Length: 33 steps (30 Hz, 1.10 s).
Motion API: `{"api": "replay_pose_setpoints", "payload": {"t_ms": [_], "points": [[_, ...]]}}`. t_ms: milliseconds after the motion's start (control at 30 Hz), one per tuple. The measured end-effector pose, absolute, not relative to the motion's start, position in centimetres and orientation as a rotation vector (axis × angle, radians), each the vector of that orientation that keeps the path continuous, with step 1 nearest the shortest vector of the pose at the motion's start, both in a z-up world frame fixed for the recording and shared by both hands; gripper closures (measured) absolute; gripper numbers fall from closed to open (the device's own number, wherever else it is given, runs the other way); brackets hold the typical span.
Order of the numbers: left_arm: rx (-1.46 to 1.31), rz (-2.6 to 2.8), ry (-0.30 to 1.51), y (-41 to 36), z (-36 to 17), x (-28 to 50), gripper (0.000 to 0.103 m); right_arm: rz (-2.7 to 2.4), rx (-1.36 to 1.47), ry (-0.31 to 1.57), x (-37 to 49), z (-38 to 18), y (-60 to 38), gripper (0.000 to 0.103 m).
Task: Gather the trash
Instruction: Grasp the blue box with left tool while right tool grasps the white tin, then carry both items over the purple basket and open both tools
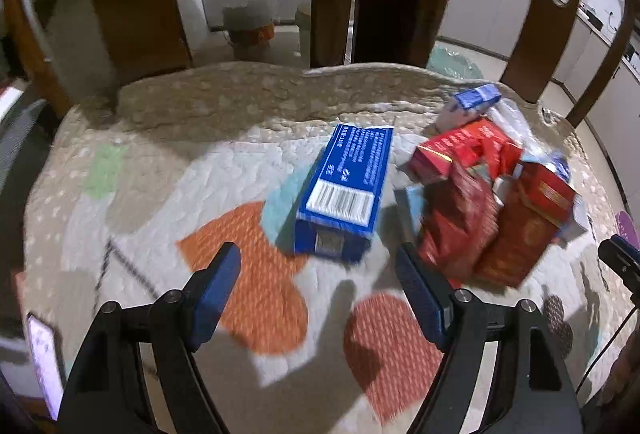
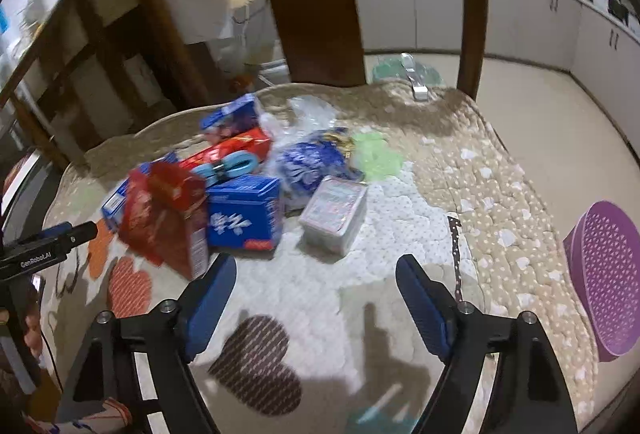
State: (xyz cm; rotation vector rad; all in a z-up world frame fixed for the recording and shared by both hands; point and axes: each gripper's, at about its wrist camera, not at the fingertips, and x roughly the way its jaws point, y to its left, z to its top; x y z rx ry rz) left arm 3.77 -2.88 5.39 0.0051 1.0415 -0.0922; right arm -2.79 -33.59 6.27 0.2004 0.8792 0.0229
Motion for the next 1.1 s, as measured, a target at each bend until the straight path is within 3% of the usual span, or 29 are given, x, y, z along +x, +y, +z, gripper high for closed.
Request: {"api": "replay_pose_setpoints", "payload": {"t_ms": [333,400,433,467,500,667,867,1100], "points": [[-0.058,-0.157,1.123,-2.9,1.8,8.1,0.025,-0.034,0.299,0.922,2.2,3.6,-35.2,0.028],[-0.071,-0.153,1.119,-2.8,1.7,8.4,0.025,-0.048,0.288,0.935,2.9,3.2,-34.9,0.036],[-0.09,-0.156,1.111,-2.7,1.9,8.5,0.032,-0.053,0.284,0.942,3.2,3.0,-34.9,0.039],[-0.108,-0.161,1.109,-2.5,2.1,8.4,0.049,-0.056,0.285,0.95,3.4,2.8,-34.9,0.046],[-0.126,-0.165,1.115,-2.4,2.2,8.4,0.054,-0.052,0.293,0.955,3.5,2.7,-35.1,0.056],[-0.141,-0.142,1.079,-2.1,4.0,6.5,0.057,-0.04,0.307,0.954,3.2,3.1,-35.5,0.066],[-0.09,-0.185,0.996,-3.7,8.2,1.7,0.057,-0.017,0.316,0.918,1.0,5.1,-36.3,0.066],[-0.012,-0.381,0.935,-10.9,12.3,-2.7,0.057,-0.015,0.368,0.834,-3.9,8.3,-39.6,0.066]]}}
